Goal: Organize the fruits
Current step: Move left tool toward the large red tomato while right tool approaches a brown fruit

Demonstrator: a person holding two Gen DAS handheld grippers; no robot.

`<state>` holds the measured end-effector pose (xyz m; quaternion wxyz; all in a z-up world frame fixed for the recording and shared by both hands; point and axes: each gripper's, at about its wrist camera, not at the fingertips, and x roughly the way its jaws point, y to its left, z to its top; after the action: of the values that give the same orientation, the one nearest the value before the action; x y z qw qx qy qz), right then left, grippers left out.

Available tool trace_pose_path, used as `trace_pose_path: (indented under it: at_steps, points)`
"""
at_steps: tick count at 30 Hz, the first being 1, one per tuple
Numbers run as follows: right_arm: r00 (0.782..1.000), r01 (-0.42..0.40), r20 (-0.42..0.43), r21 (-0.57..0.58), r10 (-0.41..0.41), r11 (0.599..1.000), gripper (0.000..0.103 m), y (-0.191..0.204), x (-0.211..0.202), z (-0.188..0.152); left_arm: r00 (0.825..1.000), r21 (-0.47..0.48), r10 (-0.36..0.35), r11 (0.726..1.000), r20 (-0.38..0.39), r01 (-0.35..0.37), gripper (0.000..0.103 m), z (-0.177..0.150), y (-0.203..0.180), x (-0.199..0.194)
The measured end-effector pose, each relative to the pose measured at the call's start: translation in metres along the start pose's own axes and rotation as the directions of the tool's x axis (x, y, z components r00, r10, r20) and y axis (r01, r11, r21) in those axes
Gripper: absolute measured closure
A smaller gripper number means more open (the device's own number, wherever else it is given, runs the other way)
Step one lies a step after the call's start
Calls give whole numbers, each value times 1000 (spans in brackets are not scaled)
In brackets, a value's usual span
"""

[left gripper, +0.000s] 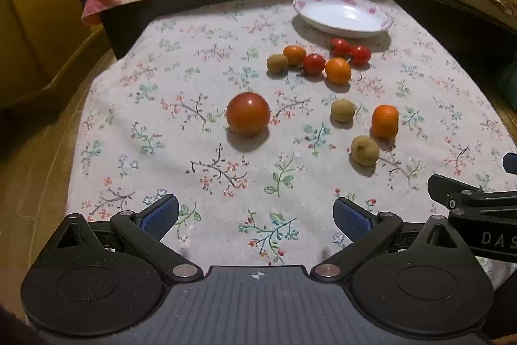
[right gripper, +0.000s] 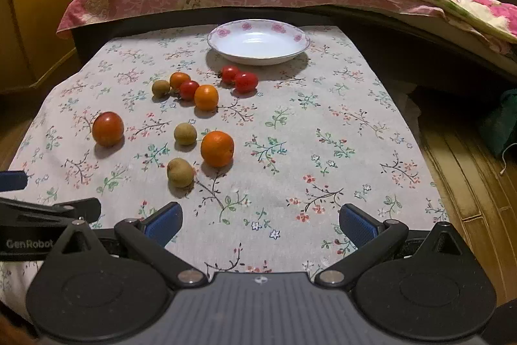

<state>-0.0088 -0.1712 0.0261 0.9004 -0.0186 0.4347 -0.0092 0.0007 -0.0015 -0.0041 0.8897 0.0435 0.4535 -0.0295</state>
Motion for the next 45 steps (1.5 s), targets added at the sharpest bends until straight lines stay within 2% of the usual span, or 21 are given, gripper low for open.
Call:
trace_pose_path:
  at_steps: [8, 12, 19, 23, 30, 41, 45]
  points:
    - [999, -27, -25, -40, 26, 999, 1, 14, 22, 4, 1000, -35, 11, 999, -13, -12, 0, -2, 15, 5]
    - [1000, -18, -14, -76, 17, 997, 2, 20, 13, 6, 1000, -24, 16, 1000, -20, -17, 1, -2, 14, 6]
    - [999, -40, -3, -83, 40, 996, 5, 24, 12, 8, 1000, -27, 25, 999, -12, -26, 1, -2, 18, 4]
    - [998, -63, -31, -83, 60, 995, 9, 26, 11, 7, 999, -17, 40, 999, 0, -40, 1, -2, 15, -1]
    - [997, -81, 5, -57, 82, 995, 10, 21, 4, 8, 999, 2, 50, 999, 18, -50, 1, 1, 11, -5]
    - [995, -104, 3, -46, 105, 993, 12, 18, 1, 7, 998, 10, 67, 998, 21, -67, 1, 3, 7, -11]
    - [994, -108, 5, -41, 108, 993, 13, 16, -2, 10, 998, 39, 52, 998, 41, -54, 0, 8, 7, -9]
